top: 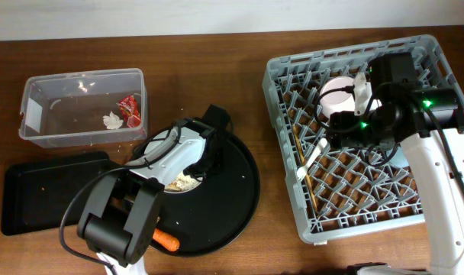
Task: Sort waste into correct bins and load items into the dishwasher rack
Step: 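Grasp the rim of the white plate of rice with the left gripper, then lift the plate with the left gripper over the small black tray, then tip the plate with the left gripper to dump food onto the black tray, then set the empty plate back on the round tray and open the left gripper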
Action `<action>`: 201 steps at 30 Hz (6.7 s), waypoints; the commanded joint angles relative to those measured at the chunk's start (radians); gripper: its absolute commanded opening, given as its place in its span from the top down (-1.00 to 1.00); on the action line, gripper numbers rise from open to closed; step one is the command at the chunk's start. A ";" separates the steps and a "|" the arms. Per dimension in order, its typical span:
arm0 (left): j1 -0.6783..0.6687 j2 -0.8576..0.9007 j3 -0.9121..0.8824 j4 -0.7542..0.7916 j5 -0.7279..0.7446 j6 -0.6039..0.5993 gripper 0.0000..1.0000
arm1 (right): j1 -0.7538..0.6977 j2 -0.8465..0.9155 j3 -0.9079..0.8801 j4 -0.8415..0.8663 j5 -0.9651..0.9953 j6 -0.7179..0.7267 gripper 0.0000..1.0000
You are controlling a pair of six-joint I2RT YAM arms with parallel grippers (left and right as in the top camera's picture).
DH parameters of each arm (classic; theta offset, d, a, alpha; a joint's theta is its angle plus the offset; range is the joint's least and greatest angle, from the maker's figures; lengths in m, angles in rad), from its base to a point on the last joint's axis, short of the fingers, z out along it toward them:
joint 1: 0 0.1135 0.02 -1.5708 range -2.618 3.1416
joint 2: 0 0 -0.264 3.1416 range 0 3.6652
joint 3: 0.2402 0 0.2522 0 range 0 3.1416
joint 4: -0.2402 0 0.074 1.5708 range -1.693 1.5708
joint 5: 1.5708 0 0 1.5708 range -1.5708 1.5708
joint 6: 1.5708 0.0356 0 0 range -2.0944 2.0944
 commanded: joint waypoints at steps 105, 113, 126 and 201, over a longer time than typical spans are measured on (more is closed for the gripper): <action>0.694 -0.162 0.224 -0.399 0.208 0.447 0.99 | -0.007 -0.013 0.006 -0.055 0.009 -0.010 -0.39; 0.862 -0.169 0.224 -0.417 0.464 0.600 1.00 | -0.007 -0.013 0.006 -0.056 0.009 -0.010 -0.39; 1.137 -0.190 0.224 -0.447 0.787 0.741 0.99 | -0.007 -0.013 0.006 -0.061 0.009 -0.010 -0.39; 1.473 -0.182 0.224 -0.735 1.326 1.132 1.00 | -0.007 -0.013 0.006 -0.060 0.010 -0.010 -0.40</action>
